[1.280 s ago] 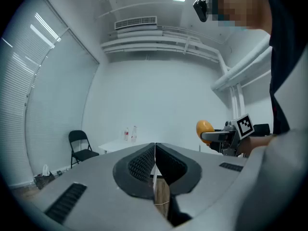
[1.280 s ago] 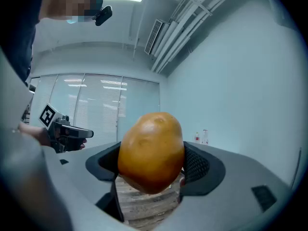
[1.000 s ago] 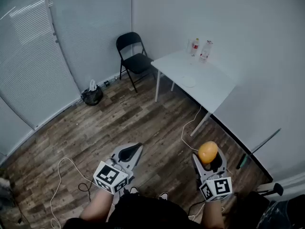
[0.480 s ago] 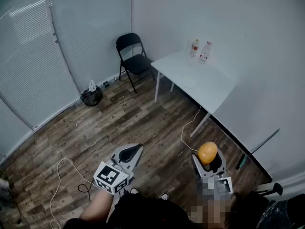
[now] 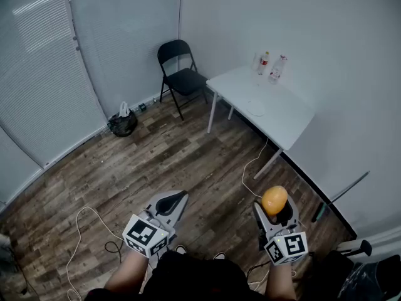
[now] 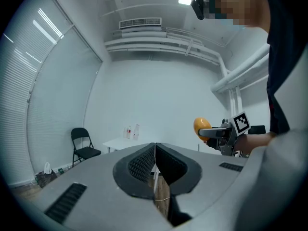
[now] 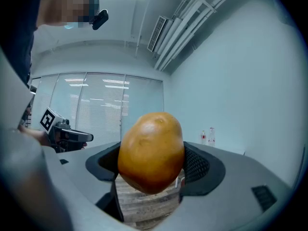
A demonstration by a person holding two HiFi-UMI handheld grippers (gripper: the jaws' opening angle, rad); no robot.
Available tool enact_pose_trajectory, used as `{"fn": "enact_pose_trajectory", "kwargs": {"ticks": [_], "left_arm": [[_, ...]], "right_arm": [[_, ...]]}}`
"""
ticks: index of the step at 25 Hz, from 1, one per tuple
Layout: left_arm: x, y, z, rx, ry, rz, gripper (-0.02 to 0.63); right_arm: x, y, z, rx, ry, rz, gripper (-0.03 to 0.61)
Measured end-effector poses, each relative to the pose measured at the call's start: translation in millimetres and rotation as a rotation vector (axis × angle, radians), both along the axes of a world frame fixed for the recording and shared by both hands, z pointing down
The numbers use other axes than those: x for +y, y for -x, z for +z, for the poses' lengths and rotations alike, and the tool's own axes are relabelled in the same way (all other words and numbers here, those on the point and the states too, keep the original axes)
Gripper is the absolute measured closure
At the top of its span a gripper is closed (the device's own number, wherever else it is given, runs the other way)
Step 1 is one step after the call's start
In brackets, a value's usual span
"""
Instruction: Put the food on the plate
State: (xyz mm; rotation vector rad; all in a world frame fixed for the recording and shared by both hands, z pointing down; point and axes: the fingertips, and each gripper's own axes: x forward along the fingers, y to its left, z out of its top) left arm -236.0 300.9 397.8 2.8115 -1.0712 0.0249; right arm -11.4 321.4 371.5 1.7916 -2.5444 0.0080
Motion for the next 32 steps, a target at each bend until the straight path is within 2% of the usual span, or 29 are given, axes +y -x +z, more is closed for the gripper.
{"fn": "enact_pose_trajectory", "kwargs": {"ticks": [7, 20, 24, 32], "left_arm": [[-15, 32, 18, 0.01, 0.026, 0.022, 0.591], [-82, 21, 18, -0.016, 0.025, 0.012, 0.591], [-110, 1, 13, -0.027, 0.018, 0.01, 0.591], [-170, -76, -1, -0.049, 0.014, 0.023, 0.591]], "right_arm": [[-9, 44, 16, 0.035, 0.041, -0.017, 0.201], [-88, 36, 20, 0.009, 0.047, -0.051, 0.201], [-118, 17, 16, -0.007, 0.032, -0.057, 0.2], [-177, -60, 8, -0.035, 0.024, -0.045, 0.201]]}}
